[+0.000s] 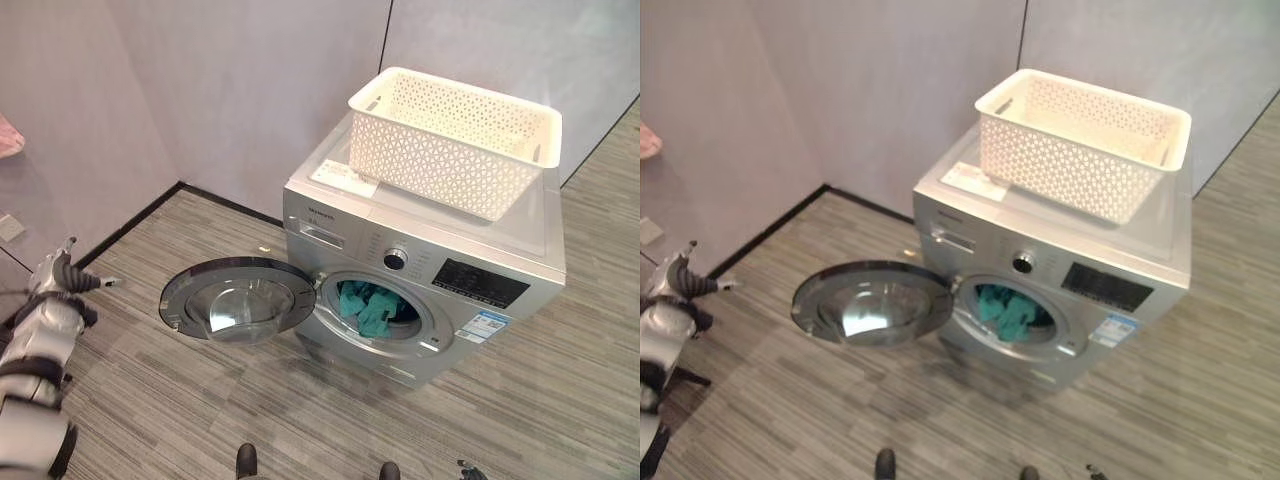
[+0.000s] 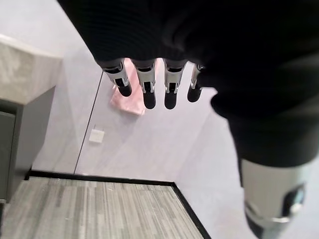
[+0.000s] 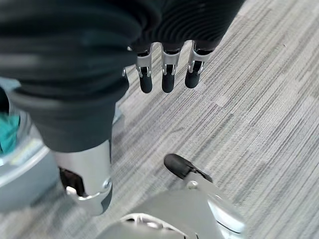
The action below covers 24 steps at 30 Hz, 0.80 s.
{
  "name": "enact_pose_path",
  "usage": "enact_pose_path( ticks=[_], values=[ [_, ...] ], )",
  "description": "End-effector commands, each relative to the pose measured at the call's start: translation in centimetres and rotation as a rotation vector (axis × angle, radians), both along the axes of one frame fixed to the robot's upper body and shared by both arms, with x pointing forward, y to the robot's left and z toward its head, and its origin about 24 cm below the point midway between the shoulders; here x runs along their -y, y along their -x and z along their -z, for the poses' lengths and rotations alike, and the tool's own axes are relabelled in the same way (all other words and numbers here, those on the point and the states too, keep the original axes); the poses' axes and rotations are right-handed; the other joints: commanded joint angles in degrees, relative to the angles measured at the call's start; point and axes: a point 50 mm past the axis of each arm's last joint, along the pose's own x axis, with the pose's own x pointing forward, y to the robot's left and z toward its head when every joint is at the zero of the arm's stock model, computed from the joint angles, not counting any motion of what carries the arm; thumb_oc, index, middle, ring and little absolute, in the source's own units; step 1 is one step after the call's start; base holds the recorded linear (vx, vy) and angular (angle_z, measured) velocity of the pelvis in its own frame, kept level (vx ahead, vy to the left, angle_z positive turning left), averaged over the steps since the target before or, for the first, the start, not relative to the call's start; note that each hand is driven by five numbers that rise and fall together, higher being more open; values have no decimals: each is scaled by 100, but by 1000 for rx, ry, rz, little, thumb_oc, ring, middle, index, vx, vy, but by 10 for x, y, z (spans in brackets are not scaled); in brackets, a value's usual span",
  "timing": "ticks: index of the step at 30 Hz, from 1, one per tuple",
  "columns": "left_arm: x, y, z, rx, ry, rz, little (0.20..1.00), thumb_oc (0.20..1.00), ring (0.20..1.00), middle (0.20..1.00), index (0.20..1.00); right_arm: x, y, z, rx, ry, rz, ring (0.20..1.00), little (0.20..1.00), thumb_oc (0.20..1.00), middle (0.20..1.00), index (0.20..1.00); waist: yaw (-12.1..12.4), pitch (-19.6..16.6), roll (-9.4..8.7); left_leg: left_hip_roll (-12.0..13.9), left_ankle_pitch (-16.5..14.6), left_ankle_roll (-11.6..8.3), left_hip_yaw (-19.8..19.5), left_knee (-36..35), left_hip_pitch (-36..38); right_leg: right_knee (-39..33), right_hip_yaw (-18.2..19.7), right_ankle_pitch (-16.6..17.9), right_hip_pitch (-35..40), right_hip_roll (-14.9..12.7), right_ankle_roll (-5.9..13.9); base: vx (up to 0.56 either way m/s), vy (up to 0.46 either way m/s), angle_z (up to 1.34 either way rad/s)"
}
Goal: Grab the laundry basket,head to the washer,open it,put in the laundry and shut it.
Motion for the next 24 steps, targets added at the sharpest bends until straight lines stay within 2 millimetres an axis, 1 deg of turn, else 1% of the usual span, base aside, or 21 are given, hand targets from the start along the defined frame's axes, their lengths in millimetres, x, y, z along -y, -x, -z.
enact_pose_path(
  ticks=[1, 4, 5, 6, 8, 9, 11, 12, 13, 14, 16, 17, 18, 20, 22, 24],
  values=[
    [-7, -9, -49, 157, 47, -55, 1000, 1000, 1000, 1000, 1000, 18, -40, -18, 116, 56, -7, 1000, 1000, 1000, 1000, 1000, -176, 626, 66, -128, -270, 468, 146, 38, 110, 545, -173, -413, -78, -141, 109, -96, 20, -6],
    [-1, -19, -75, 232, 96, -63, 1000, 1000, 1000, 1000, 1000, 17, -47, -20, 135, 54, -1, 1000, 1000, 1000, 1000, 1000, -183, 795, -138, -108, -234, 495, 159, 61, -162, 572, -155, -324, -360, -165, 132, -96, 6, -7],
    [5, -25, -92, 286, 114, -59, 1000, 1000, 1000, 1000, 1000, 16, -52, -22, 156, 49, 15, 1000, 1000, 1000, 1000, 1000, -182, 932, -267, -112, -218, 511, 127, 155, -392, 571, -151, -245, -526, -186, 141, -21, -6, -6],
    [8, -28, -97, 308, 126, -55, 1000, 1000, 1000, 1000, 1000, 14, -56, -24, 172, 44, 18, 1000, 1000, 1000, 1000, 1000, -176, 991, -315, -97, -325, 472, 80, 204, -431, 559, -101, -299, -530, -168, 188, -16, -14, -6],
    [9, -29, -108, 331, 130, -60, 1000, 1000, 1000, 1000, 1000, 12, -64, -27, 206, 29, 21, 1000, 1000, 1000, 1000, 1000, -191, 1083, -430, -121, -359, 480, 29, 369, -679, 527, -100, -213, -650, -197, 205, 0, 0, 0],
    [9, -29, -109, 331, 130, -60, 1000, 1000, 1000, 1000, 1000, 11, -65, -27, 206, 28, 21, 1000, 1000, 1000, 1000, 1000, -191, 1080, -434, -123, -363, 482, 25, 380, -693, 527, -102, -212, -657, -198, 206, 0, 0, 0],
    [10, -29, -117, 336, 111, -65, 1000, 1000, 1000, 1000, 1000, 8, -77, -33, 254, 12, 13, 1000, 1000, 1000, 1000, 1000, -209, 1160, -530, -157, -391, 491, -19, 530, -921, 515, -110, -133, -773, -232, 222, 0, 0, 0],
    [9, -29, -125, 354, 106, -72, 1000, 1000, 1000, 1000, 1000, 3, -86, -37, 292, -5, -5, 1000, 1000, 1000, 1000, 1000, -217, 1215, -606, -174, -407, 499, -48, 608, -1074, 522, -118, -85, -871, -243, 232, 0, 0, 0],
    [9, -29, -125, 355, 105, -72, 1000, 1000, 1000, 1000, 1000, 3, -86, -37, 293, -5, -5, 1000, 1000, 1000, 1000, 1000, -219, 1212, -608, -175, -410, 500, -51, 615, -1083, 523, -120, -84, -876, -244, 233, 3, 9, 4],
    [9, -28, -131, 362, 95, -79, 1000, 1000, 1000, 1000, 1000, -2, -94, -42, 327, -19, -23, 1000, 1000, 1000, 1000, 1000, -227, 1258, -652, -180, -421, 507, -74, 670, -1176, 535, -130, -52, -931, -262, 243, -4, -1, 4],
    [9, -28, -136, 363, 71, -82, 1000, 1000, 1000, 1000, 1000, -11, -103, -47, 366, -41, -60, 1000, 1000, 1000, 1000, 1000, -237, 1304, -720, -180, -437, 512, -99, 728, -1296, 541, -138, -8, -1011, -270, 256, 17, 5, 10],
    [7, -25, -141, 364, 46, -88, 1000, 1000, 1000, 1000, 1000, -18, -111, -53, 404, -47, -109, 1000, 1000, 1000, 1000, 1000, -256, 1337, -784, -179, -452, 517, -111, 763, -1403, 540, -137, 35, -1088, -271, 274, 31, 12, 14],
    [7, -25, -141, 364, 46, -88, 1000, 1000, 1000, 1000, 1000, -18, -111, -53, 405, -48, -109, 1000, 1000, 1000, 1000, 1000, -258, 1334, -785, -180, -453, 518, -112, 766, -1410, 540, -138, 35, -1092, -272, 274, 24, 6, 13],
    [7, -25, -142, 354, 24, -84, 1000, 1000, 1000, 1000, 1000, -23, -118, -59, 439, -47, -152, 1000, 1000, 1000, 1000, 1000, -264, 1376, -843, -173, -476, 528, -147, 840, -1524, 546, -158, 73, -1159, -271, 290, 6, -4, 2],
    [8, -26, -140, 347, 10, -72, 1000, 1000, 1000, 1000, 1000, -27, -121, -61, 453, -43, -181, 1000, 1000, 1000, 1000, 1000, -267, 1414, -890, -169, -507, 538, -175, 905, -1617, 548, -152, 104, -1210, -267, 296, 16, -16, 3],
    [10, -28, -134, 315, -9, -54, 1000, 1000, 1000, 1000, 1000, -31, -122, -62, 456, -45, -212, 1000, 1000, 1000, 1000, 1000, -274, 1430, -933, -156, -540, 544, -185, 964, -1684, 563, -158, 115, -1250, -265, 305, 0, 0, 0]
  ],
)
